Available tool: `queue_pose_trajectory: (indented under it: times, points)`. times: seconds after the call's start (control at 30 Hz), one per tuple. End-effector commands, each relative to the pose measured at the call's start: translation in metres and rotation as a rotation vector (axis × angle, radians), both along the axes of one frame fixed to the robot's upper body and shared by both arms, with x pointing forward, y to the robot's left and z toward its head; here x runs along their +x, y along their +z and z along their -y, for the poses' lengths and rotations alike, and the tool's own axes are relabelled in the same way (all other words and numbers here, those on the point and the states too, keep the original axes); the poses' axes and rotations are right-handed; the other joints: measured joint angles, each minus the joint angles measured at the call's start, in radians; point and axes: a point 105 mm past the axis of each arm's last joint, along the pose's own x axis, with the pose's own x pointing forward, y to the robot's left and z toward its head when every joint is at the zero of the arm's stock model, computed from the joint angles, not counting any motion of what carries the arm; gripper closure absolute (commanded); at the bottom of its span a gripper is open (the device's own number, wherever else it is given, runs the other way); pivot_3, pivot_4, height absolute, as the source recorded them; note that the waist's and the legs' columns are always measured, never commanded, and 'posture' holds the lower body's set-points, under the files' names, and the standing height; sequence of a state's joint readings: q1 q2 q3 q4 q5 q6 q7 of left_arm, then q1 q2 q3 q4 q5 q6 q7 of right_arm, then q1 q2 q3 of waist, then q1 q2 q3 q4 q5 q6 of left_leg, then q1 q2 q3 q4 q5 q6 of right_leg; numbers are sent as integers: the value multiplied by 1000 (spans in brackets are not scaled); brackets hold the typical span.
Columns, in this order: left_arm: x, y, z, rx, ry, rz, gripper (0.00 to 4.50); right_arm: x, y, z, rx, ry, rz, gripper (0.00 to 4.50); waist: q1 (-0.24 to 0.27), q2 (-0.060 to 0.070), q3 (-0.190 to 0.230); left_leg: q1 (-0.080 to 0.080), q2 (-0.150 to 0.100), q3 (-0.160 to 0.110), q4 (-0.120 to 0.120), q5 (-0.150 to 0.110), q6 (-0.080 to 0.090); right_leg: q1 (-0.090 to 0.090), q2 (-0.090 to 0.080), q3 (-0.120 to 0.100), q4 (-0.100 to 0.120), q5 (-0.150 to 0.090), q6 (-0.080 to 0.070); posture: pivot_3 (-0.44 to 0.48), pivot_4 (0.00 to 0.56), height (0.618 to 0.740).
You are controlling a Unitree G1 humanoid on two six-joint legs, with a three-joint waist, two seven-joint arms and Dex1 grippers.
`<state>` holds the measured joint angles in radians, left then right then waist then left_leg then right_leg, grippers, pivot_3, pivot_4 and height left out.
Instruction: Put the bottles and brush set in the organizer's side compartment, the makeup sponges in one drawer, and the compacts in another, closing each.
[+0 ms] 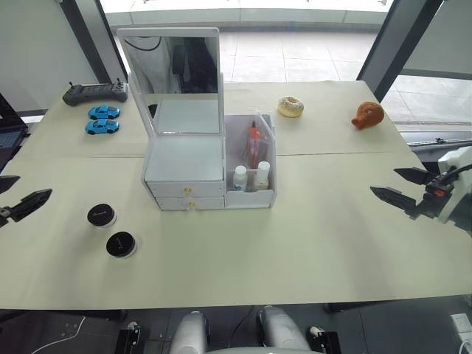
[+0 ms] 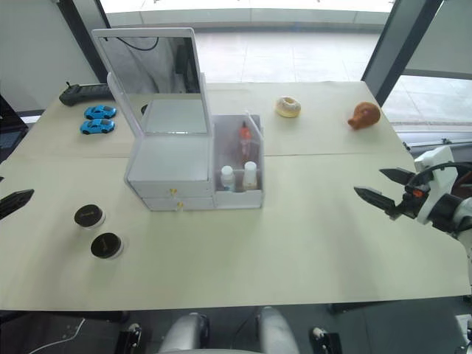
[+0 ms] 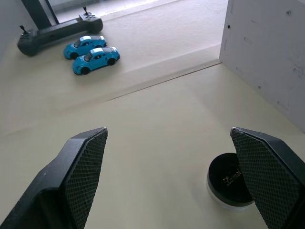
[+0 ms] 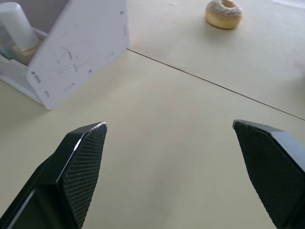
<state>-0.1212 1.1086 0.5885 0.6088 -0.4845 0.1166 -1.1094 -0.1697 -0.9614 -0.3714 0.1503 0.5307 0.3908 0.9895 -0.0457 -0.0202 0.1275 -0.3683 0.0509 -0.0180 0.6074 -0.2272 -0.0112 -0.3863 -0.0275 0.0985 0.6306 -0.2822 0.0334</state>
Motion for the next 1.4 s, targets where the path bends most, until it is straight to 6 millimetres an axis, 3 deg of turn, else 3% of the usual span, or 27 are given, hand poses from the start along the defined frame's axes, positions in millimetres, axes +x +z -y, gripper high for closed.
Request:
queue_pose_trajectory:
  times: [0.03, 0.17, 0.33, 0.43, 0.67, 0.77, 0.87, 0.97, 1.07, 1.23, 1.4]
  points:
    - [-3, 12, -10, 43, 22, 42, 71, -2, 13, 9, -24, -6, 73, 0, 0, 2, 0, 0, 0, 0, 0, 0, 0, 0, 0, 0, 0, 0, 0, 0, 150, 740]
    - [2, 12, 1, 50, -32, 55, 71, 3, 24, -2, 27, 22, 102, 0, -1, -1, 0, 0, 0, 0, 0, 0, 0, 0, 1, 0, 1, 0, 0, 0, 150, 740]
    - [14, 15, 22, 25, -101, 66, 71, 8, 35, -41, -4, 170, 76, 0, 1, -1, 0, -1, 0, -1, 1, 0, 0, 0, 1, 0, 2, 1, -1, 0, 150, 740]
    - [14, 12, 47, -6, -180, 54, 71, 4, 34, -74, -42, 303, 28, 0, 0, -1, 0, -1, 1, -1, 0, 0, 0, 0, 1, 1, 2, 3, -5, 0, 150, 740]
    - [3, -9, 116, -96, -261, 53, 71, -5, 59, -150, -22, 588, 47, 0, 0, -2, 0, -1, 1, -2, 1, 0, 0, 0, 1, 1, 2, 4, -6, 0, 150, 740]
    - [-4, -32, 156, -194, -262, 27, 71, -19, 78, -188, -58, 744, 64, 0, 1, -2, 0, -1, 1, -3, 1, 0, 0, 1, 0, 1, 1, 4, -6, 0, 150, 740]
    - [-8, -48, 184, -291, -260, -7, 71, -29, 93, -210, -57, 840, 94, 0, 2, -3, 0, -2, 0, -3, 2, 0, 0, 1, 0, 1, 1, 5, -5, 0, 150, 740]
    - [-15, -64, 216, -343, -261, -30, 71, -36, 101, -222, -57, 901, 108, 0, 2, -7, -1, -2, 0, -6, 2, 0, 0, 1, 1, -1, 1, 5, -5, 0, 150, 740]
    - [-13, -77, 239, -379, -201, -16, 71, -37, 96, -222, -78, 897, 95, 0, 6, -9, -2, -2, -1, -6, 3, 0, 0, 3, 0, -1, -1, 5, -6, 0, 150, 740]
    - [7, -94, 252, -326, 21, 57, 71, -34, 92, -219, -116, 866, 102, 0, 6, -9, -2, -2, -2, -6, 4, 0, 0, 4, 0, 0, -1, 6, -5, 0, 150, 740]
    - [18, -107, 268, -285, 85, 80, 71, -41, 97, -224, -103, 879, 120, 0, 4, -8, -2, -2, -2, -6, 4, 0, 0, 4, 1, 1, 0, 6, -5, 0, 150, 740]
